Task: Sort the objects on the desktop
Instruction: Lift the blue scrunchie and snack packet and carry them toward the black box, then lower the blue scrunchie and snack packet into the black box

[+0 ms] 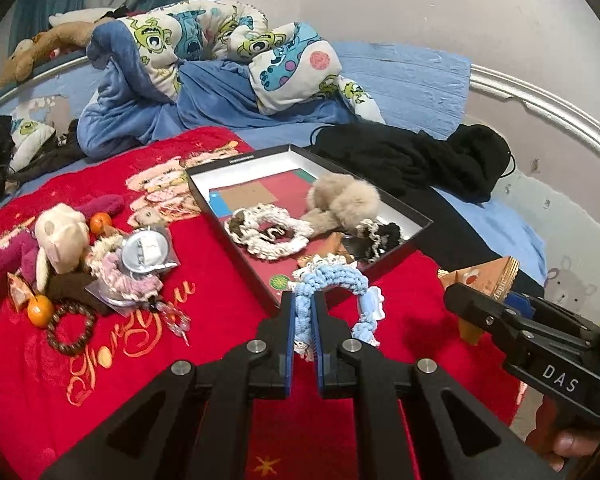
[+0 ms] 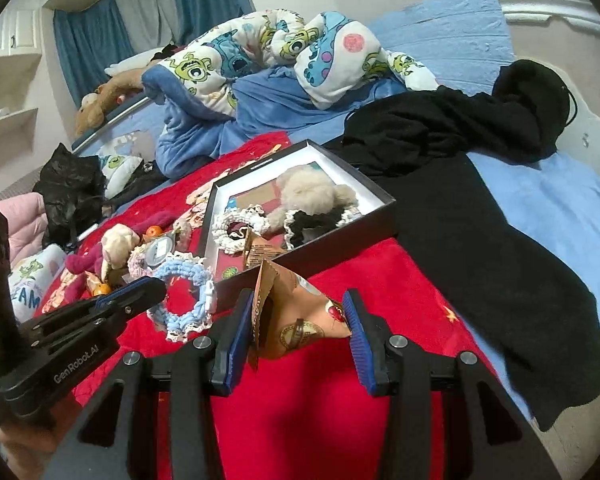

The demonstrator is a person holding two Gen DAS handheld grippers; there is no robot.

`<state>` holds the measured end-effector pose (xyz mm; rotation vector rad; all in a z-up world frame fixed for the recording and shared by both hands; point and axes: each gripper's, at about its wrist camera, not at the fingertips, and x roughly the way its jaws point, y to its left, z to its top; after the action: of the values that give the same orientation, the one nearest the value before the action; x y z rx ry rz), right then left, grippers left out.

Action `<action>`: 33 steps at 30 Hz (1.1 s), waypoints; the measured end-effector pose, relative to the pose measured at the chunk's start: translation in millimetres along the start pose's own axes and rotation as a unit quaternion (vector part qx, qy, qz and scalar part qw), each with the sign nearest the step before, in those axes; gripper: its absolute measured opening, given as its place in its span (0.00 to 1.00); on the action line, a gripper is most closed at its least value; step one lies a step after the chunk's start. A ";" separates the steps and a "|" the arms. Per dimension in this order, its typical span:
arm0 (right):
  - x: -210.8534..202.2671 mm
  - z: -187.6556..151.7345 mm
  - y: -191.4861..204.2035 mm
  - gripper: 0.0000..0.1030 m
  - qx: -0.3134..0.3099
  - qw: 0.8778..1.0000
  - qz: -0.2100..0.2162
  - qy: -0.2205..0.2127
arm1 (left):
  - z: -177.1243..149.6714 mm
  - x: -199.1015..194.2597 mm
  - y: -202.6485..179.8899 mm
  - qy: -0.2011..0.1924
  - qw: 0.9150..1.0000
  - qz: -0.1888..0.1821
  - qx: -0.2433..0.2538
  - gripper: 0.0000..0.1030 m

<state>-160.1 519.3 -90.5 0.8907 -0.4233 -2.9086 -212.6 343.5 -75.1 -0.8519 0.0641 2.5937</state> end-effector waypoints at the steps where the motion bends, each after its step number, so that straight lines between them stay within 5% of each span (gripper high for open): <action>1: 1.7 0.4 1.4 0.42 0.001 1.000 -0.002 -0.002 | 1.5 0.1 1.8 -0.003 1.000 0.000 0.002 0.08; 17: 42.2 32.1 7.9 0.42 0.014 0.998 0.034 -0.055 | 36.2 41.8 27.1 -0.001 1.000 0.009 -0.022 0.08; 24: 79.1 40.2 -3.0 0.42 0.053 0.997 0.028 -0.039 | 50.0 74.2 32.3 0.010 1.000 -0.006 -0.025 0.08; 30: 106.8 45.6 -12.1 0.42 0.084 0.995 0.030 -0.038 | 66.3 102.9 20.8 0.003 1.000 -0.002 0.021 0.08; 33: 113.2 51.2 -4.4 0.42 0.061 0.997 -0.003 -0.037 | 70.4 113.1 18.2 -0.010 0.999 -0.003 0.036 0.08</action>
<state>-282.5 519.2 -112.1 0.8017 -0.6119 -2.9556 -341.7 380.0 -84.6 -0.7988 0.1490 2.5772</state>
